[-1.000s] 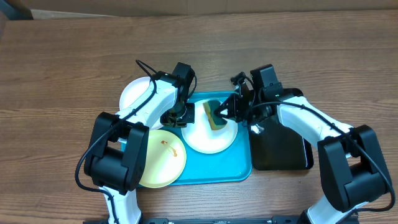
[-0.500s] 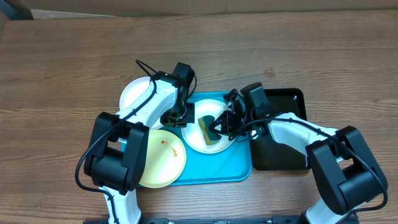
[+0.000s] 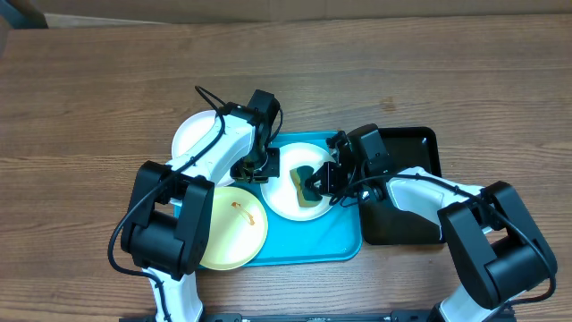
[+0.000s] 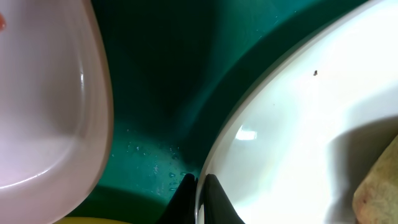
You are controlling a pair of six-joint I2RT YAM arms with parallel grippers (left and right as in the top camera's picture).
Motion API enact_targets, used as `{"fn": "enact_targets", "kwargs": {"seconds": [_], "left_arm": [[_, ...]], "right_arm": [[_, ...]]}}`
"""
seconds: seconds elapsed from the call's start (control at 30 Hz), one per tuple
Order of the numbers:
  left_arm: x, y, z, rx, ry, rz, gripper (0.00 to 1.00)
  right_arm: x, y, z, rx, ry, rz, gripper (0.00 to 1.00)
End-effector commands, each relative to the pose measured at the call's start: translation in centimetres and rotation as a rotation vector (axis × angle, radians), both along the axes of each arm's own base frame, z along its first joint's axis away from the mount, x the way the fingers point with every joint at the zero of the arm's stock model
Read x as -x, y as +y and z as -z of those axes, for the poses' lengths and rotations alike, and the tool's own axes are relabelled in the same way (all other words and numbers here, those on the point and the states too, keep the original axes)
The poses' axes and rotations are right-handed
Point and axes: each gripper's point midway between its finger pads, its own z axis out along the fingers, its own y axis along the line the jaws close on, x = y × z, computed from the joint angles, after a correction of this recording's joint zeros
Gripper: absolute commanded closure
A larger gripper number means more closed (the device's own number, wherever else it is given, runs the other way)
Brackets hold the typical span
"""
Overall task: Clean dirty plates on tray and stack at the side
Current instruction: 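Scrub the held white plate with the sponge in the right gripper, then return the sponge to the black tray with the right gripper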
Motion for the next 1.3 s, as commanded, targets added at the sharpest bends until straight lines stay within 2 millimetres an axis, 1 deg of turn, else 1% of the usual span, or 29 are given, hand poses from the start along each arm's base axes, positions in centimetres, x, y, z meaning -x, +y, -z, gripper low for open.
{"fn": "enact_targets", "kwargs": {"seconds": [0.0, 0.07, 0.17, 0.33, 0.43, 0.6, 0.63, 0.7, 0.77, 0.8, 0.83, 0.9, 0.97, 1.07, 1.1, 1.17, 1.27], "left_arm": [[-0.1, 0.6, 0.4, -0.031, 0.006, -0.027, 0.96], [-0.1, 0.6, 0.4, -0.031, 0.007, -0.027, 0.96], [-0.1, 0.6, 0.4, -0.031, 0.007, -0.027, 0.96], [-0.1, 0.6, 0.4, -0.031, 0.007, -0.024, 0.96], [-0.1, 0.6, 0.4, -0.031, 0.006, -0.024, 0.96], [-0.1, 0.6, 0.4, -0.031, 0.007, -0.024, 0.96], [-0.1, 0.6, 0.4, -0.031, 0.007, -0.024, 0.96], [0.0, 0.6, 0.4, -0.031, 0.008, -0.024, 0.96], [-0.2, 0.6, 0.2, -0.029, 0.000, -0.024, 0.96], [-0.3, 0.5, 0.0, -0.029, -0.005, -0.024, 0.96], [-0.5, 0.5, -0.3, -0.030, -0.014, -0.024, 0.96], [-1.1, 0.5, -1.2, -0.036, -0.037, -0.022, 0.96], [-1.9, 0.7, -2.5, -0.060, -0.073, -0.019, 0.96], [-3.0, 0.9, -4.7, -0.106, -0.135, -0.013, 0.96], [-3.3, 1.0, -5.7, -0.134, -0.163, -0.011, 0.96], [-3.7, 1.1, -7.0, -0.173, -0.203, -0.007, 0.96], [-3.9, 1.1, -8.9, -0.253, -0.273, 0.009, 0.96]], "right_arm": [[-1.5, -1.0, -0.4, 0.063, -0.092, 0.036, 0.96], [-2.0, -1.2, -0.7, 0.067, -0.109, 0.039, 0.96], [-3.0, -1.3, -1.7, 0.045, -0.126, 0.049, 0.96], [-4.3, -2.2, -4.5, 0.031, -0.176, 0.074, 0.96], [-4.4, -2.2, -6.5, 0.014, -0.215, 0.069, 0.96], [-3.2, -1.0, -11.8, -0.113, -0.276, -0.002, 0.96], [-3.1, -1.2, -12.8, -0.123, -0.288, 0.000, 0.96], [-3.0, -2.1, -14.1, -0.121, -0.295, 0.020, 0.96], [-3.1, -4.2, -15.0, -0.098, -0.291, 0.077, 0.96], [-3.1, -5.2, -15.1, -0.080, -0.283, 0.106, 0.96], [-3.2, -6.7, -15.0, -0.050, -0.267, 0.150, 0.96], [-3.2, -10.1, -14.1, 0.034, -0.216, 0.255, 0.96], [-2.7, -14.2, -12.6, 0.137, -0.138, 0.374, 0.96], [-1.7, -18.5, -10.4, 0.266, -0.037, 0.495, 0.96], [-1.2, -20.1, -9.6, 0.319, -0.003, 0.531, 0.96], [-0.6, -21.4, -9.0, 0.371, 0.009, 0.529, 0.96], [0.1, -22.5, -8.3, 0.437, 0.022, 0.523, 0.96]]}}
